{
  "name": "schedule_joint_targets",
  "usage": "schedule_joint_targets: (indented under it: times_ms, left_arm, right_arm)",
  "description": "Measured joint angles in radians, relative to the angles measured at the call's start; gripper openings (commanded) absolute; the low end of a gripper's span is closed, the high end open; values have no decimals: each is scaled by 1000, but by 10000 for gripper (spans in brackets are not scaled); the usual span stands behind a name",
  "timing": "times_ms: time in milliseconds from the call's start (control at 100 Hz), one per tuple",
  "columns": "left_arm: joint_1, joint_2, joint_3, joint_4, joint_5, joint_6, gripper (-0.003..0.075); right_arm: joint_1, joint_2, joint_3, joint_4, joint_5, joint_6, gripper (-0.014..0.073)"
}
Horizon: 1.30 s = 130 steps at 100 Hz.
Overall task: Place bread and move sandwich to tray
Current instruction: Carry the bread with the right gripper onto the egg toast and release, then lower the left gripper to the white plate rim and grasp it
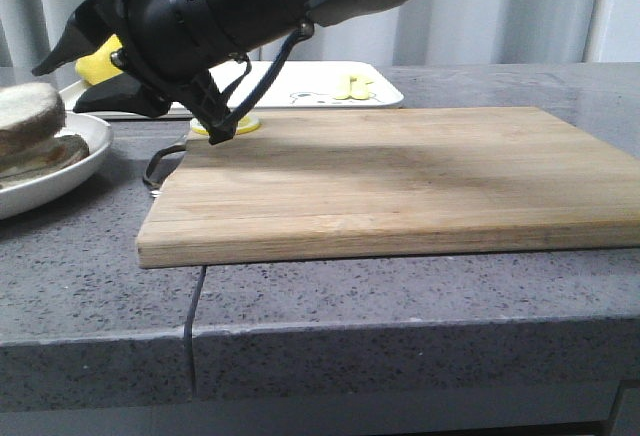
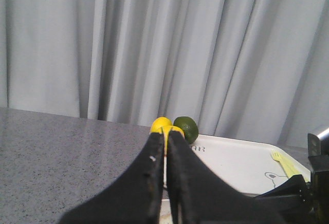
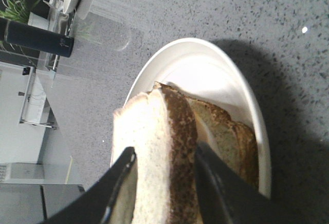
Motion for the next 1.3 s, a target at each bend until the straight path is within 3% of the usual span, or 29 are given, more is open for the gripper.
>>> schedule_joint_targets:
  times_ms: [200, 350, 470, 810, 1300]
  left_arm:
    - [0, 37, -127, 88, 135, 0, -19]
    - [0, 109, -254, 147, 294, 0, -13]
    - [0, 185, -330, 156, 389, 0, 64]
    - [0, 412, -432, 137, 538, 0, 373]
    - [0, 707, -475, 100, 732, -122, 377]
  right_arm:
    - [-9, -4, 0, -10, -11, -98, 286]
    - [-19, -46, 0, -65, -11, -167, 74]
    - [-21, -99, 0, -141, -11, -202, -76]
    - [-21, -244, 0, -395, 39, -274, -62]
    - [-21, -331, 0, -450, 180, -276, -62]
